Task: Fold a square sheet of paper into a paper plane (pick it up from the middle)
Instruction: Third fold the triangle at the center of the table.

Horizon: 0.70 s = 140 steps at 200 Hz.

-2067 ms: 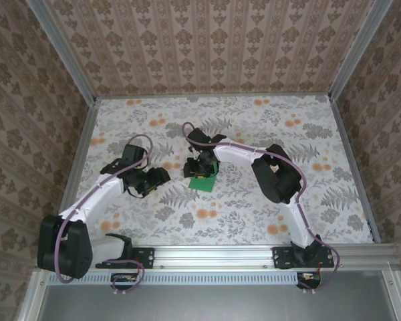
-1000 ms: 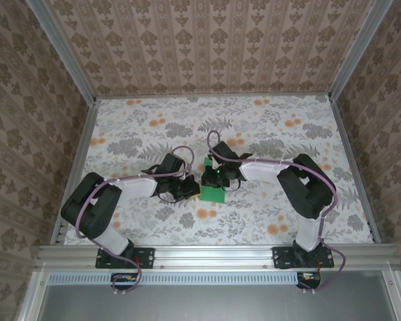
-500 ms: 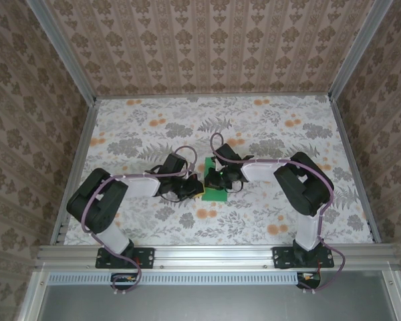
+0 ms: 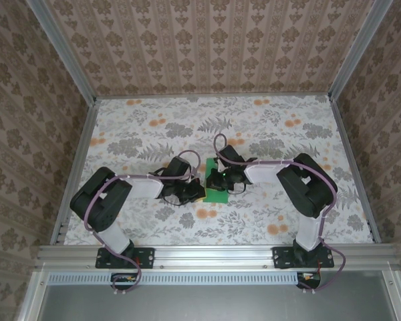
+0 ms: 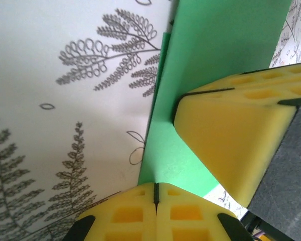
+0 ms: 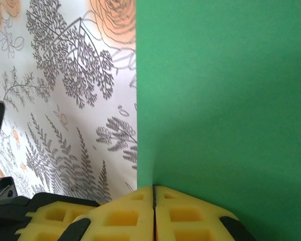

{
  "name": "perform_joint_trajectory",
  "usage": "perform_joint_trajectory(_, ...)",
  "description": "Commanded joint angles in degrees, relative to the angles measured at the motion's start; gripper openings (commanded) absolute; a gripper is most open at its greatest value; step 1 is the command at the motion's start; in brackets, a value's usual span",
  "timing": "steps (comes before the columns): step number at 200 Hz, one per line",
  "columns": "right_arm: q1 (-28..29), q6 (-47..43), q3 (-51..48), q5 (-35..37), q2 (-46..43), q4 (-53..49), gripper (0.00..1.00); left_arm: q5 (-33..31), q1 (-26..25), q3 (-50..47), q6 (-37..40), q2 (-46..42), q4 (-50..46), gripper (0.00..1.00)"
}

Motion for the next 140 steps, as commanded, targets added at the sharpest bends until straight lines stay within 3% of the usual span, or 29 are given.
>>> perform_joint_trajectory(1, 0.1, 1.0, -1.7, 2.1, -2.8, 0.2, 0.08, -1.8, -0.2, -1.0, 1.0, 0.5, -2.9, 0.0)
perform_joint_trajectory(66, 0.6, 0.8, -3.6, -4.4, -0.8, 3.2, 0.07, -3.6, -0.4, -0.5, 1.6, 0.2, -5.2, 0.0)
perform_joint_trajectory(89, 0.1, -0.6, -3.6, -3.2, -0.1, 1.9, 0.07, -4.5, -0.6, -0.3, 1.4, 0.1, -7.0, 0.0)
perform_joint_trajectory(140, -8.4, -4.8, -6.0, -1.2, -1.9, 2.4, 0.08, -5.7, -0.6, -1.0, 1.4, -0.4, -10.8, 0.0)
